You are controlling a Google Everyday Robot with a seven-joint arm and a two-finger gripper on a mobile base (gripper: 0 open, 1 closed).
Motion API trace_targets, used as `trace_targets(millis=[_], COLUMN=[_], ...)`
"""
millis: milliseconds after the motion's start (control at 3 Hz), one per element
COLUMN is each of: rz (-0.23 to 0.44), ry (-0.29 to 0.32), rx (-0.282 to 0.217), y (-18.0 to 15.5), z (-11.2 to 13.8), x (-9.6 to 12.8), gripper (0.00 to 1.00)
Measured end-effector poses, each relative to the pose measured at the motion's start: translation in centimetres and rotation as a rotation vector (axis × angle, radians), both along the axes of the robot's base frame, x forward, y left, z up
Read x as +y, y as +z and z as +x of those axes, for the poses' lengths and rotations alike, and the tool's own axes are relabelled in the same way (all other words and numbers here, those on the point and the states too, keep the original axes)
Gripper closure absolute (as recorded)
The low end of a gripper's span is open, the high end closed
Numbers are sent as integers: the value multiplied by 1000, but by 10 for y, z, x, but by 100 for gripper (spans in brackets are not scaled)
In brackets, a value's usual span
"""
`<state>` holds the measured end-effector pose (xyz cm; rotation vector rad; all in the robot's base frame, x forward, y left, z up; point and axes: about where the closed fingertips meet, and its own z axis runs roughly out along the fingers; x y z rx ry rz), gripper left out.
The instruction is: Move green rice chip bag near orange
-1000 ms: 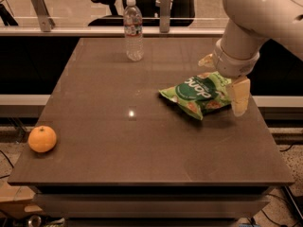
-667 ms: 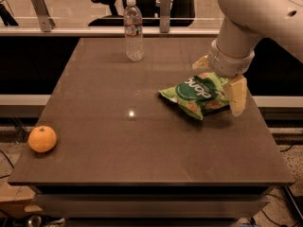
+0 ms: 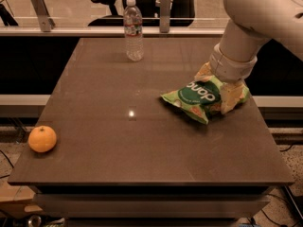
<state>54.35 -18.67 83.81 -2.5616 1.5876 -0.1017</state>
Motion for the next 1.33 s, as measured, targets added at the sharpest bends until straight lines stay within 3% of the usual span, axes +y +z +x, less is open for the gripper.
trace_targets(millis=[667,1000,1333], rz=[46,57,66], ry=[-62,-91,-153], rx=[-41,-73,-111], y=[5,15,33], z=[-35,-39,-37], x=[-5,-7,-12], gripper=[88,100,100])
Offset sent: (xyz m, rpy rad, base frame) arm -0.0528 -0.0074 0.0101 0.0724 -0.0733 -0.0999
